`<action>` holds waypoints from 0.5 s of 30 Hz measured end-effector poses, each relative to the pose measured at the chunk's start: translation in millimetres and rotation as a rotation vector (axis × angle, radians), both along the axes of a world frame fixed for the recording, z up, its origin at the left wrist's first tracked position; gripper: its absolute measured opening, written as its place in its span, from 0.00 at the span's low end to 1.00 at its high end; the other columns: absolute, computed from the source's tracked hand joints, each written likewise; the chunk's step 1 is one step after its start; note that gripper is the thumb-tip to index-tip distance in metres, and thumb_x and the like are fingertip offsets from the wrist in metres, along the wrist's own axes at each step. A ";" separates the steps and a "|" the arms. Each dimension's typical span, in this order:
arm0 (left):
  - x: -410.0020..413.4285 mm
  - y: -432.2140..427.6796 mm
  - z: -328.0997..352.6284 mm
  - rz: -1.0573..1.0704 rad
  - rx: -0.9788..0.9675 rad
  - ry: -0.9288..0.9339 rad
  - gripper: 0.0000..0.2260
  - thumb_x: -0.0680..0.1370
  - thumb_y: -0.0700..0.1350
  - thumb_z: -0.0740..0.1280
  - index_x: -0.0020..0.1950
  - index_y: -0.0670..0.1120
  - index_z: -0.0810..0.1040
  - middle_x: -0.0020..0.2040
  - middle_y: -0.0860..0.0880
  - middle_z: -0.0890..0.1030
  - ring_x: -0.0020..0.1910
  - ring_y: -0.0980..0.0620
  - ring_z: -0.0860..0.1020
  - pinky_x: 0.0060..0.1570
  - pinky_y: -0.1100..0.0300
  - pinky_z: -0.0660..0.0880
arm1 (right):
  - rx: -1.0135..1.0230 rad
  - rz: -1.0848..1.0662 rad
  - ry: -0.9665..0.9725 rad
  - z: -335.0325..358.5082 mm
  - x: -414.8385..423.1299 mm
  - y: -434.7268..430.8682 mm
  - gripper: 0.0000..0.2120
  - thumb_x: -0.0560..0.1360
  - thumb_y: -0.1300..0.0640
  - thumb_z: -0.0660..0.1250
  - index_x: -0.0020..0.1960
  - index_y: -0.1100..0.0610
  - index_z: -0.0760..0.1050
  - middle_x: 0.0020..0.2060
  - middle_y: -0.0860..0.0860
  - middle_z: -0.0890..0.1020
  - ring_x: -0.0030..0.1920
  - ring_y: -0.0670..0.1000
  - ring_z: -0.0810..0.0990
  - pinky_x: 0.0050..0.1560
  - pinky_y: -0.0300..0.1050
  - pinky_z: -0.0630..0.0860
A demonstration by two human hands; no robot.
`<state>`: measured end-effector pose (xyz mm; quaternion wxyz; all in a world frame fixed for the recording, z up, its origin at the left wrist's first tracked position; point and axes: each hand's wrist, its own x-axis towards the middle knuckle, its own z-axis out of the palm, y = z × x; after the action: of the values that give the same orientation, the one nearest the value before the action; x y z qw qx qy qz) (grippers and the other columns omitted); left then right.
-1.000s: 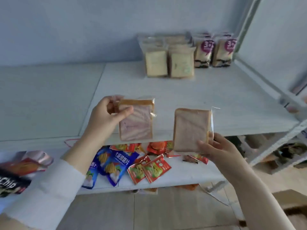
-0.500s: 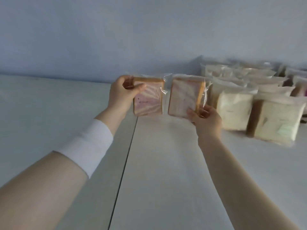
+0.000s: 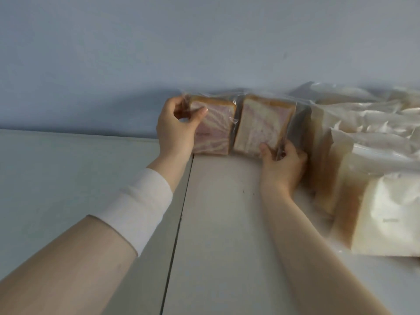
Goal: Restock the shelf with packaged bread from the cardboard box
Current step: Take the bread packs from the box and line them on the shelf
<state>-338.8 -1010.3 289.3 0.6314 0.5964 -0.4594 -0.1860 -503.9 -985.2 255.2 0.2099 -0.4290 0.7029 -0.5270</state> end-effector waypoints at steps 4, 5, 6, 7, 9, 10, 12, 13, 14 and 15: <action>-0.5 -1.8 -2.1 0.041 0.052 0.007 0.21 0.69 0.47 0.75 0.58 0.43 0.73 0.51 0.48 0.79 0.49 0.52 0.78 0.55 0.57 0.75 | -0.004 -0.079 -0.056 3.8 5.8 -9.9 0.25 0.69 0.56 0.73 0.63 0.59 0.70 0.57 0.57 0.77 0.60 0.58 0.73 0.64 0.52 0.67; -1.3 -0.8 -1.2 0.040 0.072 0.023 0.22 0.69 0.47 0.75 0.59 0.42 0.72 0.49 0.49 0.78 0.49 0.52 0.78 0.56 0.57 0.74 | 0.004 -0.081 -0.078 5.7 6.4 -11.0 0.24 0.69 0.58 0.73 0.62 0.59 0.69 0.57 0.57 0.78 0.60 0.58 0.74 0.64 0.51 0.68; -1.9 1.3 -0.2 0.026 0.093 0.041 0.23 0.69 0.45 0.74 0.60 0.42 0.71 0.49 0.49 0.77 0.50 0.51 0.78 0.57 0.57 0.73 | 0.025 -0.066 -0.078 7.5 6.9 -10.4 0.23 0.69 0.59 0.72 0.62 0.59 0.69 0.57 0.56 0.78 0.60 0.57 0.74 0.63 0.51 0.69; -2.4 5.2 0.7 0.004 0.110 0.057 0.24 0.70 0.44 0.74 0.62 0.41 0.69 0.51 0.48 0.77 0.52 0.50 0.78 0.59 0.56 0.73 | 0.047 -0.035 -0.066 9.2 7.2 -7.8 0.23 0.70 0.60 0.71 0.63 0.59 0.68 0.56 0.56 0.78 0.60 0.57 0.75 0.63 0.50 0.69; -0.6 19.5 2.7 -0.025 0.136 0.011 0.25 0.71 0.42 0.72 0.65 0.39 0.67 0.58 0.43 0.75 0.58 0.47 0.75 0.62 0.55 0.70 | 0.066 0.057 -0.030 14.1 8.1 8.4 0.28 0.72 0.61 0.69 0.69 0.59 0.63 0.59 0.55 0.76 0.63 0.57 0.72 0.66 0.49 0.67; 1.5 31.5 4.3 -0.015 0.145 -0.074 0.26 0.72 0.42 0.72 0.66 0.38 0.66 0.62 0.41 0.73 0.61 0.45 0.73 0.63 0.55 0.68 | 0.068 0.100 0.021 17.4 8.0 23.4 0.32 0.72 0.61 0.69 0.71 0.59 0.59 0.64 0.55 0.72 0.66 0.57 0.69 0.68 0.48 0.63; 5.6 64.2 8.2 -0.012 0.123 -0.331 0.27 0.71 0.42 0.72 0.66 0.37 0.66 0.64 0.39 0.70 0.64 0.42 0.69 0.64 0.54 0.64 | 0.065 0.150 0.203 23.9 6.0 64.9 0.36 0.72 0.59 0.70 0.74 0.58 0.55 0.70 0.56 0.65 0.70 0.56 0.63 0.69 0.42 0.57; 6.4 83.0 10.2 -0.045 0.097 -0.480 0.27 0.71 0.42 0.72 0.66 0.37 0.67 0.63 0.38 0.70 0.64 0.41 0.68 0.64 0.53 0.64 | 0.060 0.164 0.295 26.2 3.9 87.9 0.35 0.72 0.59 0.70 0.73 0.57 0.57 0.71 0.55 0.64 0.71 0.55 0.62 0.68 0.42 0.57; 5.2 103.0 12.2 -0.113 0.087 -0.630 0.26 0.70 0.42 0.72 0.65 0.38 0.68 0.62 0.38 0.71 0.63 0.40 0.68 0.62 0.52 0.65 | 0.062 0.179 0.377 28.4 0.9 112.2 0.32 0.72 0.58 0.70 0.72 0.55 0.60 0.69 0.55 0.64 0.70 0.55 0.62 0.67 0.43 0.58; 2.4 123.8 14.6 -0.207 0.106 -0.784 0.25 0.70 0.43 0.72 0.64 0.40 0.68 0.61 0.39 0.71 0.62 0.40 0.68 0.61 0.50 0.66 | 0.073 0.192 0.448 30.5 -2.4 136.0 0.29 0.72 0.58 0.70 0.70 0.55 0.62 0.68 0.54 0.66 0.69 0.55 0.62 0.67 0.44 0.60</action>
<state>-336.5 -886.5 303.9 0.3550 0.6045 -0.7125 -0.0306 -506.3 -849.2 285.7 0.1132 -0.5924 0.7064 -0.3705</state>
